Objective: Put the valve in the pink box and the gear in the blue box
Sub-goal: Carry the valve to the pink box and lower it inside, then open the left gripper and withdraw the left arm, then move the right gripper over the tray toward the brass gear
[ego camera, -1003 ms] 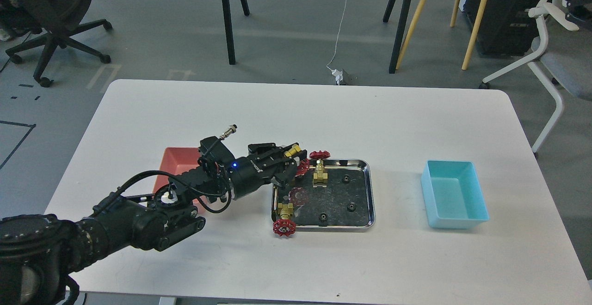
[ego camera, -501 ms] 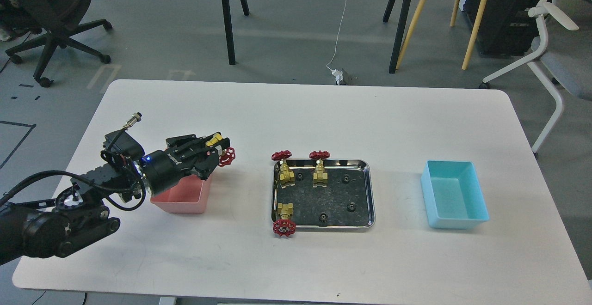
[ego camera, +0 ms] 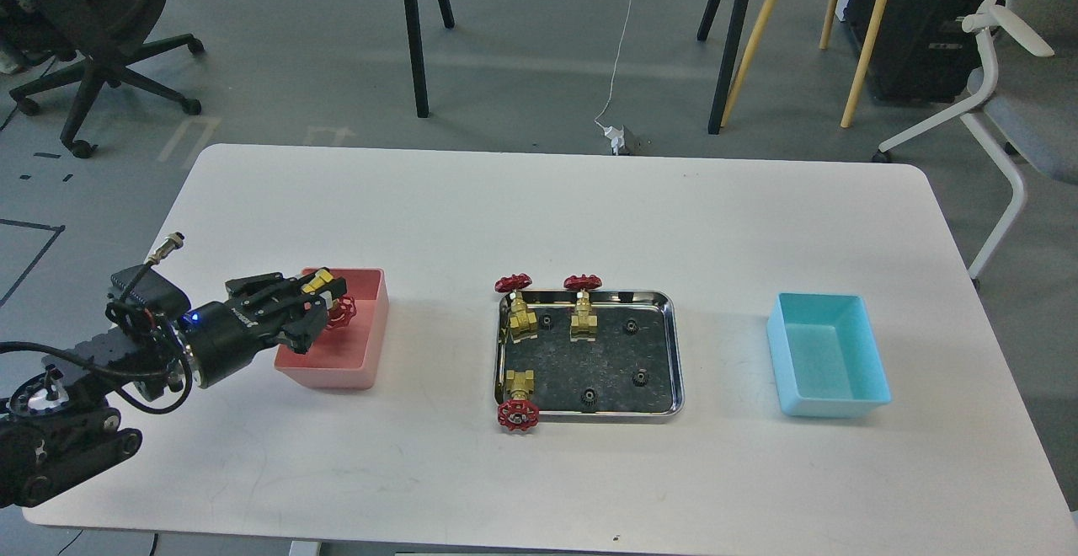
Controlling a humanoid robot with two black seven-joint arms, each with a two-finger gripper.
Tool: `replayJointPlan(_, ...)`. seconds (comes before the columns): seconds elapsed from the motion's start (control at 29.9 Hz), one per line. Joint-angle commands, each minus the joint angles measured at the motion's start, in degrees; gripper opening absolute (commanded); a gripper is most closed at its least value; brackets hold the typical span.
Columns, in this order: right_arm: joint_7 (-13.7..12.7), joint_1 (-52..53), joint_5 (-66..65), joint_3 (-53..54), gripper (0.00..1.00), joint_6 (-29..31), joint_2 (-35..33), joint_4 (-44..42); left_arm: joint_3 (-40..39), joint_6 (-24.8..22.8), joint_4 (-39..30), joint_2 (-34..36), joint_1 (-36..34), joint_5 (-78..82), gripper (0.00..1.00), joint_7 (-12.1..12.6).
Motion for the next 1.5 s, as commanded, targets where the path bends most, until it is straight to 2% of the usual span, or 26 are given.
replayJointPlan(0.0, 0.0, 0.0, -0.2, 0.0, 0.99, 0.0, 0.0, 0.0, -0.2, 0.1, 0.2, -0.8, 1.2, -0.2, 0.38, 0.0)
replayJointPlan(0.1, 0.0, 0.0, -0.2, -0.1, 0.99, 0.0, 0.0, 0.0, -0.2, 0.1, 0.2, -2.0, 1.6, -2.4, 0.56, 0.0)
replayJointPlan(0.2, 0.0, 0.0, -0.2, -0.1, 0.99, 0.0, 0.0, 0.0, -0.2, 0.0, 0.2, -2.6, 1.6, -4.9, 0.69, 0.0)
replayJointPlan(0.33, -0.1, -0.1, -0.2, -0.1, 0.99, 0.0, -0.1, 0.0, -0.2, -0.1, 0.2, -2.6, 1.5, -5.2, 0.74, 0.0)
replayJointPlan(0.43, -0.1, -0.4, -0.2, -0.1, 0.99, 0.0, -0.1, 0.1, -1.3, -0.1, 0.2, -2.1, 1.3, -6.3, 0.81, 0.0)
replayJointPlan(0.57, 0.1, -0.5, -0.2, -3.5, 0.99, 0.0, -0.1, 1.7, -7.9, -1.1, 0.2, -1.9, -0.1, -16.5, 0.88, 0.0)
replayJointPlan(0.67, 0.5, -0.1, -0.3, -8.3, 0.99, 0.0, -0.3, 4.6, -14.5, -7.6, 0.1, -1.4, -4.1, -25.5, 0.89, 0.0)
replayJointPlan(0.77, 0.6, 0.1, -2.2, -11.3, 0.99, 0.0, -0.6, 7.9, -20.4, -17.6, 0.4, 0.8, -10.2, -34.5, 0.89, 0.0)
replayJointPlan(0.9, 1.0, -0.4, -11.1, -12.5, 0.99, 0.0, -0.6, 11.1, -26.9, -30.0, 3.4, 2.3, -17.9, -45.4, 0.89, 5.0)
replayJointPlan(1.0, 1.4, -1.4, -19.8, -12.7, 0.99, 0.0, -0.3, 15.8, -29.8, -36.7, 7.5, 2.2, -24.0, -50.2, 0.89, 8.1)
replayJointPlan(1.14, 3.2, -4.9, -33.1, -12.7, 0.99, 0.0, -0.6, 24.4, -30.7, -39.1, 11.5, 2.0, -30.9, -52.5, 0.89, 10.2)
replayJointPlan(1.3, 5.8, -10.0, -49.0, -12.7, 0.99, 0.0, -0.6, 35.0, -30.7, -41.4, 17.0, 1.8, -37.1, -52.8, 0.9, 10.2)
replayJointPlan(1.47, 6.2, -12.0, -56.6, -18.4, 0.99, 0.0, 0.3, 42.8, -30.6, -42.1, 21.7, -0.4, -42.4, -52.8, 0.9, 10.3)
